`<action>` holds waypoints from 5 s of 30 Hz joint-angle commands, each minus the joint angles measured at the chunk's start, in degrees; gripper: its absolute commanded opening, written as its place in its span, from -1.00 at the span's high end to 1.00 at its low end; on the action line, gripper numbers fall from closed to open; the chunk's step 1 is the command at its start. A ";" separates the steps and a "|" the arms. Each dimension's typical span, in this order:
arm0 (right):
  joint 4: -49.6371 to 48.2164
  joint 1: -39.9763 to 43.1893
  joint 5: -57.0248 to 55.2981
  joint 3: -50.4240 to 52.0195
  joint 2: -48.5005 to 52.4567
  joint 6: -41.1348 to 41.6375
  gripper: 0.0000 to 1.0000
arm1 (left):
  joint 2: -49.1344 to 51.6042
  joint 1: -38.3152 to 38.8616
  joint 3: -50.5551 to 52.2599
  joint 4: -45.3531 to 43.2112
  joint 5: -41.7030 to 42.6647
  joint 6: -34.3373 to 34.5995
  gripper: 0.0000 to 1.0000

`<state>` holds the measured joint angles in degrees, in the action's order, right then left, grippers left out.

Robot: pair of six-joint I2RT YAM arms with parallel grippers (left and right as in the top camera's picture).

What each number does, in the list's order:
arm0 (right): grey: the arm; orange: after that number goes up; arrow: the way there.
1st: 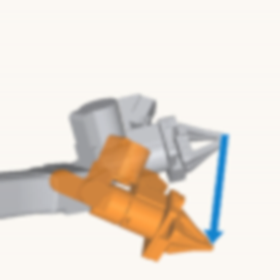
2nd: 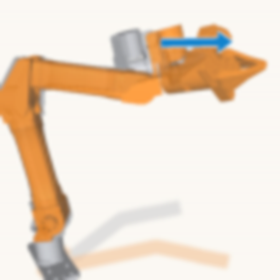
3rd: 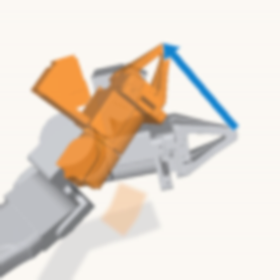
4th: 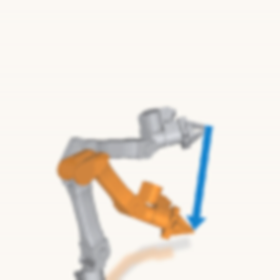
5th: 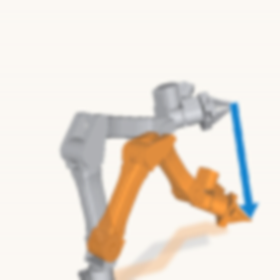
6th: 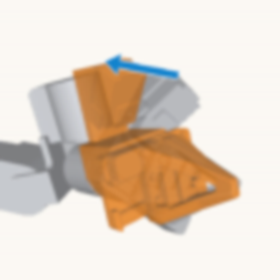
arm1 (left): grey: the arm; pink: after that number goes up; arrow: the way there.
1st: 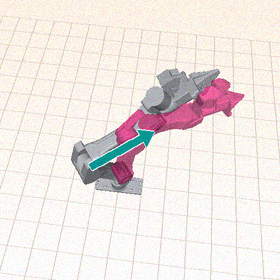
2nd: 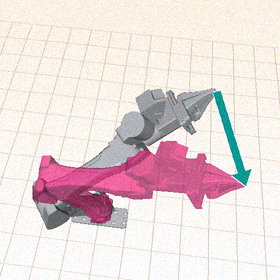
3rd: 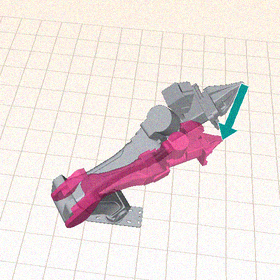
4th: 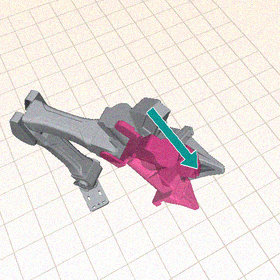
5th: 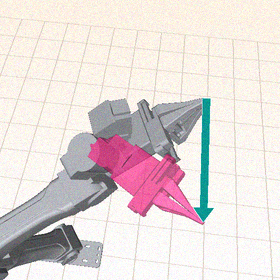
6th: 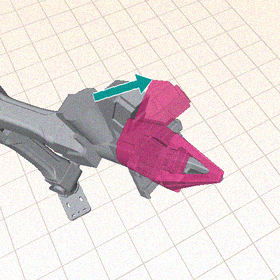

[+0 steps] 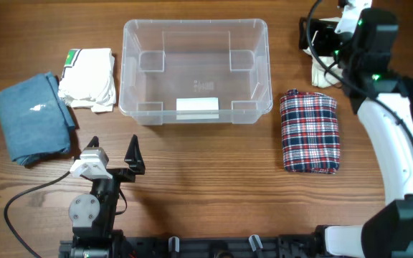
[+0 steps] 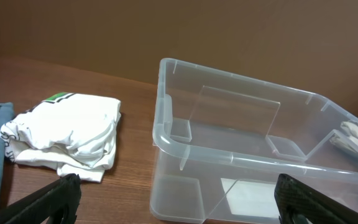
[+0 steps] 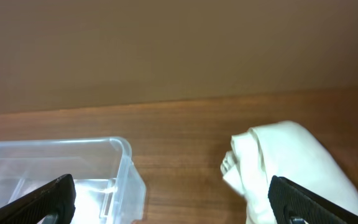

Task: Pack container
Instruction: 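Reach the right gripper to the cream cloth and grasp it, then carry the cream cloth into the bin's left side and release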

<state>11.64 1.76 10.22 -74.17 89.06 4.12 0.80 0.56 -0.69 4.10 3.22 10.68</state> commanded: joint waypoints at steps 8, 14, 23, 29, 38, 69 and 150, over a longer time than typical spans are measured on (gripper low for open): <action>-4.68 18.38 12.52 -4.55 6.49 -13.90 -1.00 | -0.42 -0.46 0.37 0.15 -0.31 0.50 -1.00; -4.50 25.22 21.81 -5.86 17.27 -7.91 -0.99 | -0.42 -0.46 0.37 0.15 -0.31 0.50 -0.99; -5.27 25.33 29.92 -16.31 33.29 -7.74 -0.99 | -0.42 -0.46 0.37 0.15 -0.31 0.50 -0.99; -5.18 25.33 24.41 -16.96 36.13 -13.40 -0.98 | -0.42 -0.46 0.37 0.15 -0.31 0.50 -0.99; -4.07 25.22 22.58 -16.96 42.51 -16.17 -0.95 | -0.42 -0.46 0.37 0.15 -0.31 0.50 -0.99; 5.40 20.02 20.61 -20.79 34.97 -1.75 0.92 | -0.42 -0.46 0.37 0.15 -0.31 0.50 -0.99; 0.44 -38.80 -17.77 -18.97 34.69 35.67 -0.92 | -0.42 -0.46 0.37 0.15 -0.31 0.50 -0.99</action>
<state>11.88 -36.99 -6.70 -92.27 124.31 49.65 0.80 0.56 -0.69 4.10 3.22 10.68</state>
